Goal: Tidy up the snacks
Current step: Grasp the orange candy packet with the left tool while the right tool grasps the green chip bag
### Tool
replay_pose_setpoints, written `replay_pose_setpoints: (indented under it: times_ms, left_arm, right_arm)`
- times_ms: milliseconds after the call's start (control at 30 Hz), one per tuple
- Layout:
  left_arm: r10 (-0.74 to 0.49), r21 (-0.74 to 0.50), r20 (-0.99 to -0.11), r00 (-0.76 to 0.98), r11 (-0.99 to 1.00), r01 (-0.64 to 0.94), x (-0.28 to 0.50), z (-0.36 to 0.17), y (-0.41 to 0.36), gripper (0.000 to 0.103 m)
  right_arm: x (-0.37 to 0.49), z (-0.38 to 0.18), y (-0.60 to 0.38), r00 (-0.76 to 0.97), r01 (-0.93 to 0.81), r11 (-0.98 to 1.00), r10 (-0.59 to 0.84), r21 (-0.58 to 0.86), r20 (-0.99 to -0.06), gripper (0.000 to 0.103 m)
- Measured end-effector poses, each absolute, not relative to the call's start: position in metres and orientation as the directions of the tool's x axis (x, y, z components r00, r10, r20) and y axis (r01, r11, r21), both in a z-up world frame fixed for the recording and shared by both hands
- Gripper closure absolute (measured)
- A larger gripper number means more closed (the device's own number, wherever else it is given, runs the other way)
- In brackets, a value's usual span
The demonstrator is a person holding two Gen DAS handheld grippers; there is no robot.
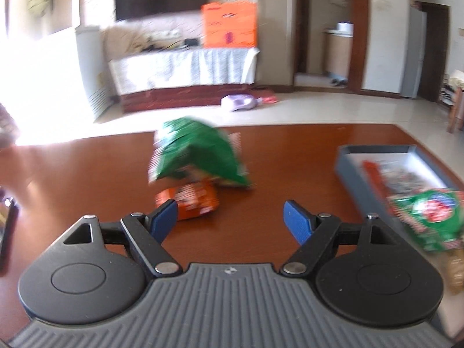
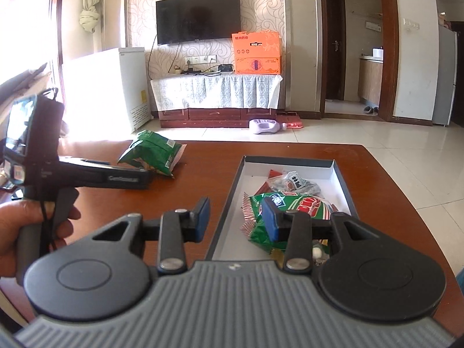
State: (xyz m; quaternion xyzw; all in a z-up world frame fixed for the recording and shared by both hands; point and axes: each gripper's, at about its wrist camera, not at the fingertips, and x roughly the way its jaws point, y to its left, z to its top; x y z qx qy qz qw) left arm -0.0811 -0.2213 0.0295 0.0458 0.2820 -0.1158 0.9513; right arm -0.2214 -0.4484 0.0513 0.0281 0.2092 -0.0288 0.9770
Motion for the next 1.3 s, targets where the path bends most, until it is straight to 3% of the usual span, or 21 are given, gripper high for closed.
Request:
replay_pose_setpoints:
  times_ms: [333, 600, 967, 1300]
  left_arm:
    - [-0.128, 0.029, -0.603, 0.787, 0.983, 0.182, -0.033, 0.000, -0.202, 0.019]
    - [-0.146, 0.005, -0.628, 0.764, 0.981, 0.192, -0.004, -0.008, -0.202, 0.020]
    - [-0.182, -0.029, -0.618, 0.765, 0.977, 0.209, -0.002, -0.011, -0.193, 0.060]
    - [-0.163, -0.018, -0.626, 0.762, 0.981, 0.195, -0.032, -0.011, -0.170, 0.061]
  right_arm:
    - [-0.218, 0.050, -0.442, 0.902, 0.030, 0.999, -0.009, 0.042, -0.432, 0.061]
    - [-0.216, 0.051, -0.437, 0.899, 0.005, 0.999, 0.013, 0.041, -0.438, 0.061]
    - [-0.215, 0.050, -0.435, 0.897, 0.001, 0.999, 0.016, 0.039, -0.442, 0.061]
    - [-0.206, 0.055, -0.412, 0.900, -0.043, 0.997, 0.069, 0.071, -0.430, 0.061]
